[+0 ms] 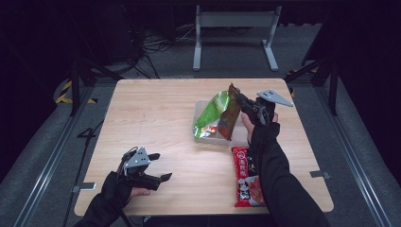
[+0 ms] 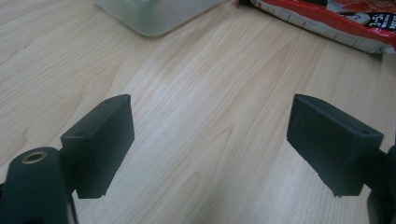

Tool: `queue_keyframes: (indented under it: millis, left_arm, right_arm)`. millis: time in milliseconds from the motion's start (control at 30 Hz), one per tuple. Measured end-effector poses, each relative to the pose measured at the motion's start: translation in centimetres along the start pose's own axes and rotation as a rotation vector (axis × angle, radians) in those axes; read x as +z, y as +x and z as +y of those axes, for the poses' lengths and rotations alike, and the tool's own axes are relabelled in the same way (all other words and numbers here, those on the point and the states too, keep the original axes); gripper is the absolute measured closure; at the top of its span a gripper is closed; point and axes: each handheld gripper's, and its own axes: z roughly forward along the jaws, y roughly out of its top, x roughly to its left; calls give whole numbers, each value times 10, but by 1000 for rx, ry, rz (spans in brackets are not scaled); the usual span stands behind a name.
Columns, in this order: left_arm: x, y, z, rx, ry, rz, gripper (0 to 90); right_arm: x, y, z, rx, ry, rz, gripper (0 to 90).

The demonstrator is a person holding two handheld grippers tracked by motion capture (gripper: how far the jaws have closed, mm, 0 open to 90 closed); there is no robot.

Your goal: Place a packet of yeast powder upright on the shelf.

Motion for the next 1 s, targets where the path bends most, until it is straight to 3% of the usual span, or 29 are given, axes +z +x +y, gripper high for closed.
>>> queue_keyframes:
  millis: [67, 133, 167, 233, 267, 367, 500, 633, 667, 800, 1000]
  left_arm:
    - [0, 0, 0, 0, 5, 2, 157]
    - [1, -1, -1, -1, 7, 2, 157]
    - [1, 0, 0, 6, 8, 3, 156]
    - [1, -1, 0, 6, 12, 2, 156]
    - [2, -1, 0, 8, 13, -5, 156]
    - [2, -1, 0, 9, 18, -11, 155]
    - [3, -1, -1, 11, 24, -17, 155]
    - [4, -2, -1, 22, 29, -30, 156]
    - [5, -3, -1, 23, 35, -38, 156]
    - [6, -4, -1, 25, 40, -41, 157]
    - [6, -3, -1, 21, 42, -40, 157]
  right_arm:
    - [-3, -1, 0, -46, 33, 13, 797]
    - [-1, -5, -2, -80, 91, 76, 758]
    - [-1, -7, -4, -93, 117, 57, 738]
    - [2, -13, -8, -55, 167, 99, 678]
    - [4, -13, -12, -59, 195, 97, 674]
    - [9, -10, -22, -98, 261, 150, 678]
    - [13, -4, -33, -150, 321, 159, 700]
    - [15, -2, -39, -167, 354, 167, 707]
    - [16, -1, -44, -190, 390, 188, 708]
    - [18, 4, -52, -239, 424, 189, 728]
    - [19, 6, -59, -264, 445, 190, 791]
